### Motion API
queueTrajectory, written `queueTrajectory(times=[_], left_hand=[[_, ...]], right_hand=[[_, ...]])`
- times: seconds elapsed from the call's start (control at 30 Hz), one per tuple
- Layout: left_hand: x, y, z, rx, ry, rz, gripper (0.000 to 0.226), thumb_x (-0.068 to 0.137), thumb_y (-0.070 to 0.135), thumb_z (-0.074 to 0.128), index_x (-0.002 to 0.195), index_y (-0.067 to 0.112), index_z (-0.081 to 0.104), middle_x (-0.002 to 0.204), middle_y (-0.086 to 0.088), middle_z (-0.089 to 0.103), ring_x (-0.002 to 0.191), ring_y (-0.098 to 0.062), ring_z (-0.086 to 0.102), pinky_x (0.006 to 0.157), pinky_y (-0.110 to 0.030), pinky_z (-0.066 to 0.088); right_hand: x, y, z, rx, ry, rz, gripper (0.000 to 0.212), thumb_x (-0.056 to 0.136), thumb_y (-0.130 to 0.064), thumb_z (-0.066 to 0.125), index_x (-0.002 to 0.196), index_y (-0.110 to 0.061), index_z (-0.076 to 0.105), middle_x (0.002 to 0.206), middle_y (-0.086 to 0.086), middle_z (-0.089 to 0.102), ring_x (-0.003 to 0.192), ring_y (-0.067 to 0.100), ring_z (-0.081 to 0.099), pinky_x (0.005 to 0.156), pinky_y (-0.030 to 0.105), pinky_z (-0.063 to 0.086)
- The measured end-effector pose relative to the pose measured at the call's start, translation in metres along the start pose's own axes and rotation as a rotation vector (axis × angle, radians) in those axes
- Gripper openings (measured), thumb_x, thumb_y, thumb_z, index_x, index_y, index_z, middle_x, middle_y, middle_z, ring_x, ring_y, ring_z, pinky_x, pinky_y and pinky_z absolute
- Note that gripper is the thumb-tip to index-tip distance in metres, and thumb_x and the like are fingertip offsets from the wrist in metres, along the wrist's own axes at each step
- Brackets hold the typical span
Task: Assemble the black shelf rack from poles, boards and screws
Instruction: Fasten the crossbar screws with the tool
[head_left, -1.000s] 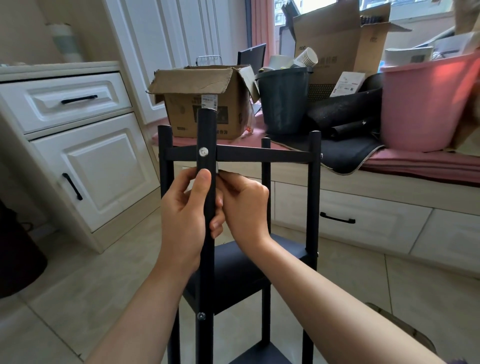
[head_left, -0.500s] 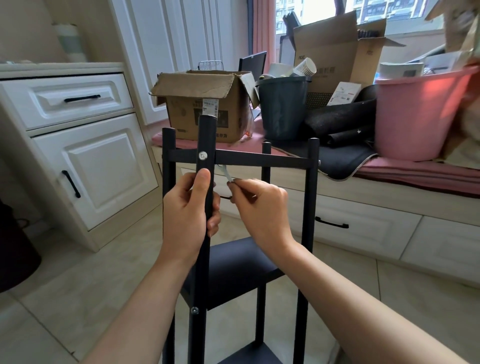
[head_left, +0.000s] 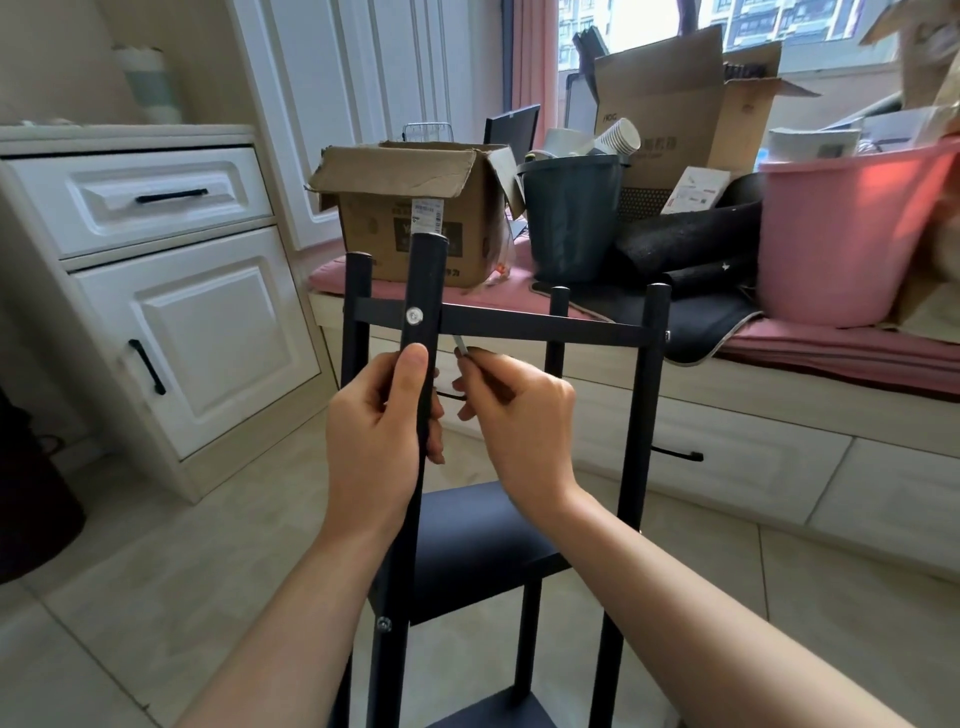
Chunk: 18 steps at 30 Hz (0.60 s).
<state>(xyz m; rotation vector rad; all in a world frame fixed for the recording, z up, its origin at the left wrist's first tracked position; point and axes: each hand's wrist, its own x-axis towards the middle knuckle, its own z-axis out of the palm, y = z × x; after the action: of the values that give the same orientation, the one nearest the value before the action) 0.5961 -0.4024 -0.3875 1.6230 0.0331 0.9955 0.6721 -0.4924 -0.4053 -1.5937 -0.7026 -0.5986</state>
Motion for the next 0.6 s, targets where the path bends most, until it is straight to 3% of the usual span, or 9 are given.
queueTrajectory(times=[0.2,0.3,0.43,0.6], left_hand=[[-0.002,-0.002,0.001,0.122,0.100,0.065,0.037,0.099,0.046,0.051,0.075,0.022,0.066,0.062,0.000,0.062,0.049,-0.012,0.057,0.050,-0.018,0.047],[-0.001,-0.003,0.002,0.149,0.122,0.091,0.031,0.103,0.034,0.053,0.078,0.023,0.066,0.063,-0.001,0.062,0.049,-0.012,0.057,0.050,-0.015,0.045],[-0.001,-0.004,0.002,0.158,0.127,0.102,0.026,0.103,0.033,0.053,0.086,0.020,0.069,0.064,0.003,0.064,0.050,-0.013,0.060,0.051,-0.017,0.047],[0.000,-0.006,0.003,0.168,0.121,0.110,0.026,0.103,0.033,0.053,0.087,0.021,0.069,0.065,0.004,0.065,0.051,-0.013,0.061,0.052,-0.016,0.047]], right_hand=[[0.001,0.003,0.011,0.015,0.023,0.011,0.012,0.092,-0.016,0.066,0.096,-0.011,0.077,0.080,0.001,0.074,0.074,0.019,0.069,0.069,0.043,0.055],[0.001,0.003,0.018,-0.002,0.053,0.022,0.012,0.090,-0.018,0.068,0.095,-0.013,0.078,0.085,-0.003,0.075,0.085,0.018,0.064,0.074,0.039,0.052],[0.003,0.004,0.029,-0.007,0.063,0.034,0.014,0.091,-0.025,0.066,0.096,-0.019,0.078,0.090,-0.010,0.075,0.097,0.013,0.056,0.079,0.028,0.046],[0.007,0.004,0.038,0.055,0.121,0.081,0.012,0.090,-0.022,0.068,0.096,-0.018,0.078,0.092,-0.008,0.073,0.098,0.018,0.059,0.081,0.034,0.051]])
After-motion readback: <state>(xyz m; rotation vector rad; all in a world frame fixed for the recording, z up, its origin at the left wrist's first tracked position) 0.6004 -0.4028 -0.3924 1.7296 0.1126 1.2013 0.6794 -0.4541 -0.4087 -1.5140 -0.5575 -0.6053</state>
